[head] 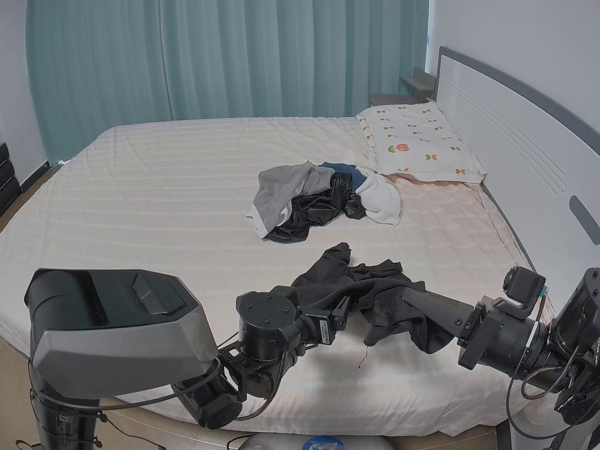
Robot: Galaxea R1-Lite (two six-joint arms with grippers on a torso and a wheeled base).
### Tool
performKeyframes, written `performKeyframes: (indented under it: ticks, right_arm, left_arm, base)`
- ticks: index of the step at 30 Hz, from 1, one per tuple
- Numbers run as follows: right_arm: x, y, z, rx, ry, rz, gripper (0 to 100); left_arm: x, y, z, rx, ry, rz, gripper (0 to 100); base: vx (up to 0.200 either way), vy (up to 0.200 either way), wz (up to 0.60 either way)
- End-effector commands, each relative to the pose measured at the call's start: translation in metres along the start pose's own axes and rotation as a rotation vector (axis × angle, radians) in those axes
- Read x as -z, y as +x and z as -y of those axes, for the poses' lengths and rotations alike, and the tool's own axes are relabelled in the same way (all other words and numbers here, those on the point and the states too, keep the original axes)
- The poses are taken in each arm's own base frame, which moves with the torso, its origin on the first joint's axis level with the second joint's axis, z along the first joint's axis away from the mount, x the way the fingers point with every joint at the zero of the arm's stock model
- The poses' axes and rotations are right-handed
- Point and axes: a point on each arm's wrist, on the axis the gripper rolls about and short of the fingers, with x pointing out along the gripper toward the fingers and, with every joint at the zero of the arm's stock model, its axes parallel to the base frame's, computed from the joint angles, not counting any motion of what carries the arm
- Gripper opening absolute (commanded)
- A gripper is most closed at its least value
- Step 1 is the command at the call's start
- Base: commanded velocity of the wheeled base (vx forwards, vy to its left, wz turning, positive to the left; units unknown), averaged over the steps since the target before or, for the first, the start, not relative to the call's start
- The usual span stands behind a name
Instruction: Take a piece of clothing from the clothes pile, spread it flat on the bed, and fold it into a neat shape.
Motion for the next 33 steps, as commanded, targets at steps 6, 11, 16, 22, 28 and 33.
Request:
performKeyframes:
  ticks: [6,11,16,22,28,33]
  right_arm:
    - [0.015,0.011,0.012,0.043,0.02,-0.062,0]
    - [0.018,0.013,0.005,0.014,0.018,-0.072,0]
    - [0.008,0.015,-0.009,-0.041,-0.003,-0.031,0]
    - [-0.01,0.017,-0.02,-0.075,-0.044,0.034,0]
    - [-0.055,0.01,-0.03,-0.064,-0.089,0.15,0]
    - [-0.079,0.008,-0.033,-0.041,-0.101,0.181,0]
  left_arm:
    - [0.004,-0.03,0.004,0.037,0.024,-0.039,100]
    - [-0.005,-0.016,0.008,0.044,-0.001,0.016,100]
    - [0.002,-0.002,0.013,0.052,0.002,0.026,100]
    - [-0.008,0.02,0.014,-0.012,-0.03,0.12,100]
    - [-0.023,0.03,-0.002,-0.084,-0.06,0.178,100]
    - [-0.015,0.029,-0.01,-0.107,-0.051,0.147,100]
  base:
    - [0.0,0.0,0.0]
    - [0.0,0.0,0.0]
    - [0.0,0.0,0.0]
    - [0.0,0.0,0.0]
    - [0.0,0.0,0.0]
    - [0.0,0.0,0.0]
